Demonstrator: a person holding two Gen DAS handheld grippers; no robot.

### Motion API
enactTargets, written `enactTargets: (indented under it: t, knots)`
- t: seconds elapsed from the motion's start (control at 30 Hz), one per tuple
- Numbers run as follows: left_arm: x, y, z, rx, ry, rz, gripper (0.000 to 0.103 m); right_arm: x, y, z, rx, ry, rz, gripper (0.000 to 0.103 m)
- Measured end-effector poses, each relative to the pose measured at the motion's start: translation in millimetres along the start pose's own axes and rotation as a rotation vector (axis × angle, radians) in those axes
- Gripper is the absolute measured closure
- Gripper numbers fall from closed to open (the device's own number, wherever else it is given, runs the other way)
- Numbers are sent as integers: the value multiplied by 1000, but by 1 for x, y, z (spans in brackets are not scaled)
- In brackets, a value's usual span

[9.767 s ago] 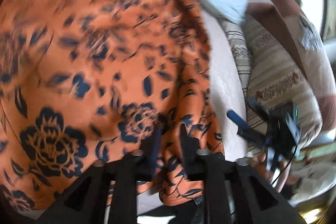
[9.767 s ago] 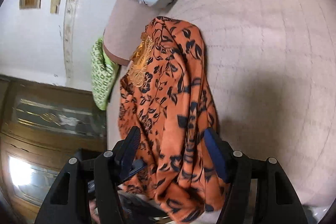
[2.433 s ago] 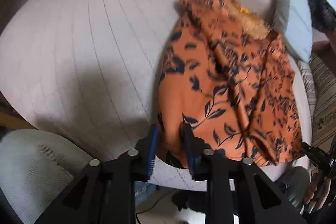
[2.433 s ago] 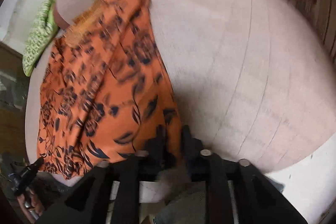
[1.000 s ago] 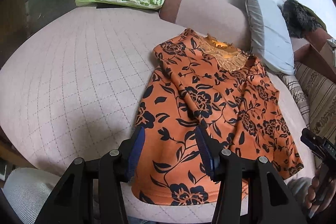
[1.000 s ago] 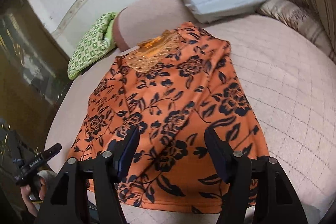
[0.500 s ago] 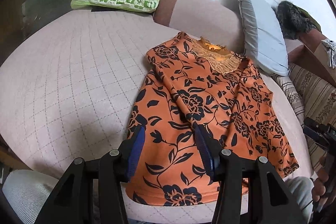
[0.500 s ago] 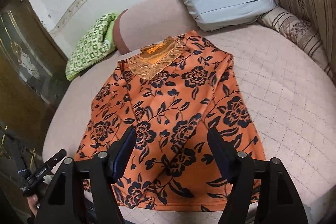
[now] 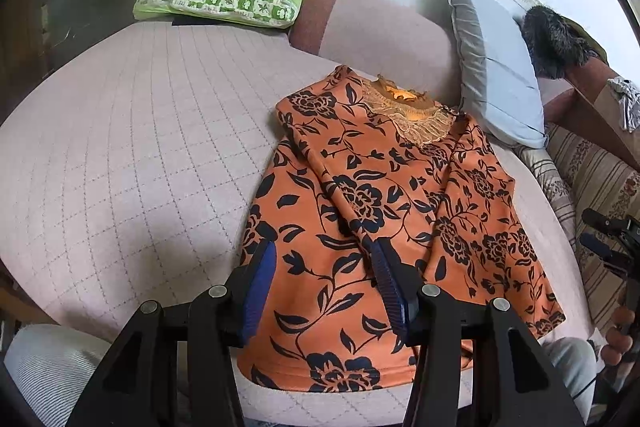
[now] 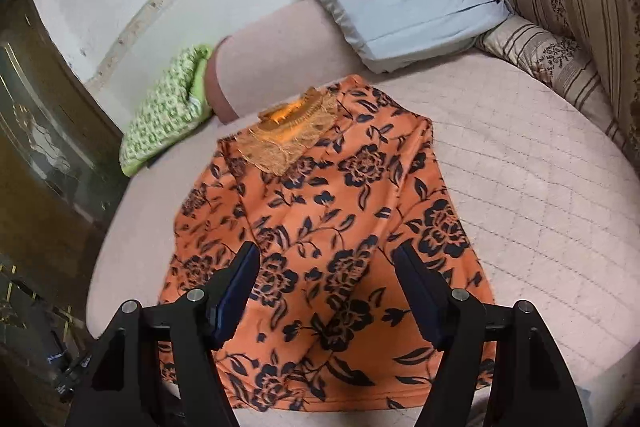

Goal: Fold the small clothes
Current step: 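Press and smooth the shirt flat with both tools, then withdraw them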

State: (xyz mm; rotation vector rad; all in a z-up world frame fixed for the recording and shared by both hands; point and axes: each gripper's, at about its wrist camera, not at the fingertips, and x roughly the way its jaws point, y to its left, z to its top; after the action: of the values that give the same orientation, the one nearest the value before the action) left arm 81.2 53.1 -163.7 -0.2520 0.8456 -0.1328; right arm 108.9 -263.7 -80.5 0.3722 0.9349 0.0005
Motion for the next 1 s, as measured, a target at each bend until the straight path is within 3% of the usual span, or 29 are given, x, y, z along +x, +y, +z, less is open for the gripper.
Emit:
enactTargets:
  t: [0.17,0.47,0.67,1.0]
  knots:
    - [0,-3,0,18,-4,8,53,5,-2,0,-1,10,-17,32]
    - [6,-6,3,27,4,9,53,16,-16,5,60,36,85,32]
    - [9,-8,1,39,5,26,53,26,-18,-2,27,45,42,32]
    - [11,-12,0,57,3,26,53,33,-24,-12,19,65,58,32]
